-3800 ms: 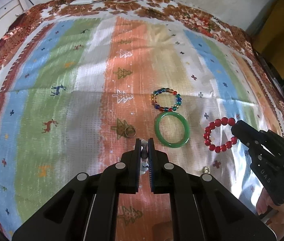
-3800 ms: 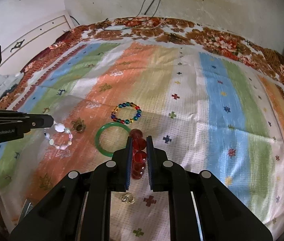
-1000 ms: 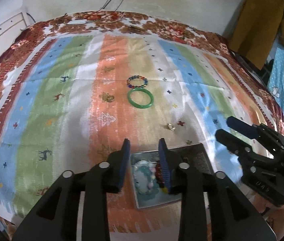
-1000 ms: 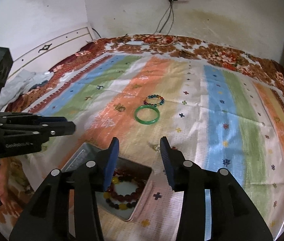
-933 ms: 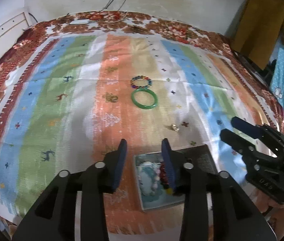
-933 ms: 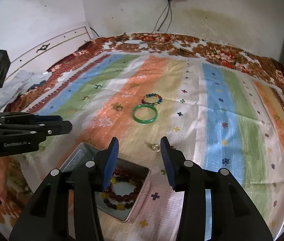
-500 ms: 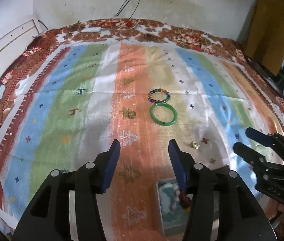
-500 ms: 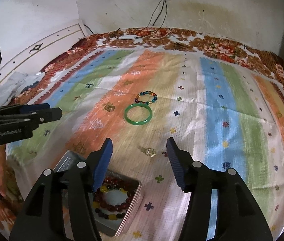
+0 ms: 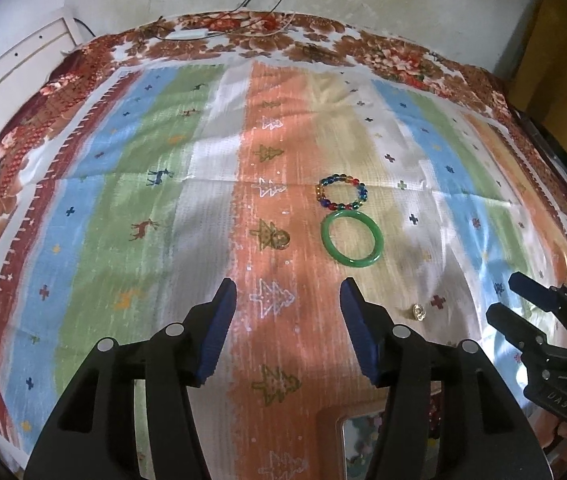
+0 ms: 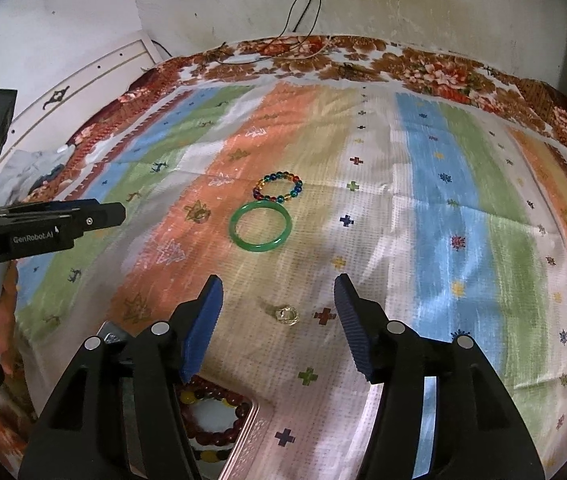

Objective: Organize jewelry
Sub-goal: 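Move both tools back toward the green bangle and multicolour bracelet, then close the left tool on the gold ring while the right tool grasps the green bangle, then lift the ring and bangle and carry both over the silver tin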

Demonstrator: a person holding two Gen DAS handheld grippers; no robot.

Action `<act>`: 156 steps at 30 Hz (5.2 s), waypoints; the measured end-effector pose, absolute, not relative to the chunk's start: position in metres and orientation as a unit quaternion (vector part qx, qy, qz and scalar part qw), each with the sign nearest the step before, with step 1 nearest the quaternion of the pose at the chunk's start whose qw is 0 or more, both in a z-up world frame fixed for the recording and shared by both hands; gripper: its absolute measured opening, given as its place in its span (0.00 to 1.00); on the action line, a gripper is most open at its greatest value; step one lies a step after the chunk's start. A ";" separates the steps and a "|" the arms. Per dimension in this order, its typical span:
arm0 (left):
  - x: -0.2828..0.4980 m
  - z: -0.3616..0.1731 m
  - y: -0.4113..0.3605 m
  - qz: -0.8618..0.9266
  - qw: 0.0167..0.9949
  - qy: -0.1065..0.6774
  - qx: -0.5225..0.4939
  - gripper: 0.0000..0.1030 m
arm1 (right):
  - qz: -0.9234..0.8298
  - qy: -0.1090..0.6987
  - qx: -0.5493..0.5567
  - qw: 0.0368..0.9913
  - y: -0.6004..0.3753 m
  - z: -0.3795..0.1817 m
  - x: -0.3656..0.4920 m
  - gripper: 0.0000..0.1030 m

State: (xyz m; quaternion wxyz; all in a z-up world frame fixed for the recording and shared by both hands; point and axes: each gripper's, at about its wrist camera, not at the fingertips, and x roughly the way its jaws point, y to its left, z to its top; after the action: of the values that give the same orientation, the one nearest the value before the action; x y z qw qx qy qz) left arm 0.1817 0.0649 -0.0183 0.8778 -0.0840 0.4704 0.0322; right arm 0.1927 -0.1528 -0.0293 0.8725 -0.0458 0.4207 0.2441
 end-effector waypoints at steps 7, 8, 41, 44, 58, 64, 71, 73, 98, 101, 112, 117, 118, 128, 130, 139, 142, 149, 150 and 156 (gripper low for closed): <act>0.202 -0.029 0.074 0.035 0.867 0.489 -0.094 0.53 | 0.246 0.437 -0.039 0.864 -0.146 -0.037 0.213 0.56; 0.204 -0.031 0.075 0.035 0.865 0.491 -0.096 0.53 | 0.246 0.438 -0.038 0.864 -0.146 -0.038 0.216 0.56; 0.263 -0.074 0.079 0.024 0.833 0.546 -0.090 0.53 | 0.240 0.478 -0.048 0.844 -0.114 -0.072 0.275 0.56; 0.266 -0.077 0.079 0.022 0.832 0.547 -0.086 0.53 | 0.242 0.480 -0.052 0.842 -0.112 -0.074 0.275 0.56; 0.279 -0.091 0.080 0.020 0.826 0.559 -0.077 0.53 | 0.257 0.497 -0.074 0.826 -0.097 -0.090 0.289 0.56; 0.287 -0.096 0.081 0.021 0.823 0.562 -0.078 0.53 | 0.255 0.501 -0.073 0.824 -0.092 -0.097 0.298 0.56; 0.288 -0.102 0.080 0.018 0.819 0.569 -0.071 0.47 | 0.252 0.506 -0.072 0.822 -0.088 -0.105 0.308 0.56; 0.289 -0.103 0.080 0.018 0.819 0.570 -0.071 0.47 | 0.252 0.507 -0.074 0.821 -0.087 -0.107 0.311 0.56; 0.293 -0.112 0.075 0.015 0.816 0.577 -0.042 0.18 | 0.257 0.523 -0.069 0.810 -0.086 -0.120 0.310 0.08; 0.292 -0.106 0.073 0.009 0.820 0.571 -0.043 0.18 | 0.255 0.520 -0.073 0.812 -0.086 -0.118 0.308 0.08; 0.282 -0.090 0.066 0.001 0.829 0.558 -0.040 0.18 | 0.242 0.490 -0.089 0.833 -0.092 -0.096 0.297 0.08; 0.274 -0.081 0.064 -0.004 0.833 0.551 -0.047 0.18 | 0.245 0.481 -0.086 0.838 -0.095 -0.086 0.289 0.08; 0.273 -0.080 0.064 -0.004 0.834 0.549 -0.047 0.18 | 0.245 0.477 -0.087 0.839 -0.094 -0.084 0.286 0.08; 0.254 -0.063 0.058 -0.007 0.846 0.532 -0.046 0.18 | 0.241 0.448 -0.085 0.857 -0.106 -0.061 0.267 0.08; 0.251 -0.061 0.056 -0.009 0.847 0.530 -0.046 0.18 | 0.241 0.444 -0.083 0.859 -0.108 -0.057 0.265 0.08; 0.235 -0.049 0.050 -0.010 0.855 0.516 -0.049 0.18 | 0.243 0.425 -0.078 0.869 -0.115 -0.043 0.251 0.08; 0.230 -0.046 0.048 -0.010 0.859 0.510 -0.048 0.18 | 0.242 0.422 -0.076 0.870 -0.117 -0.040 0.246 0.08; 0.216 -0.038 0.045 -0.012 0.866 0.497 -0.049 0.18 | 0.246 0.409 -0.069 0.876 -0.123 -0.030 0.233 0.08; 0.214 -0.037 0.044 -0.012 0.868 0.494 -0.048 0.18 | 0.246 0.408 -0.068 0.877 -0.123 -0.029 0.231 0.08; 0.201 -0.030 0.041 -0.017 0.874 0.483 -0.051 0.18 | 0.250 0.398 -0.063 0.880 -0.128 -0.022 0.219 0.08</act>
State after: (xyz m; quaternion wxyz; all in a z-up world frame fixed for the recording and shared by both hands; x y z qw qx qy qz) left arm 0.2014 0.0409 -0.0298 0.8742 -0.0509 0.4827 -0.0166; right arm 0.2188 -0.1277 -0.0220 0.8804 -0.0626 0.3983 0.2495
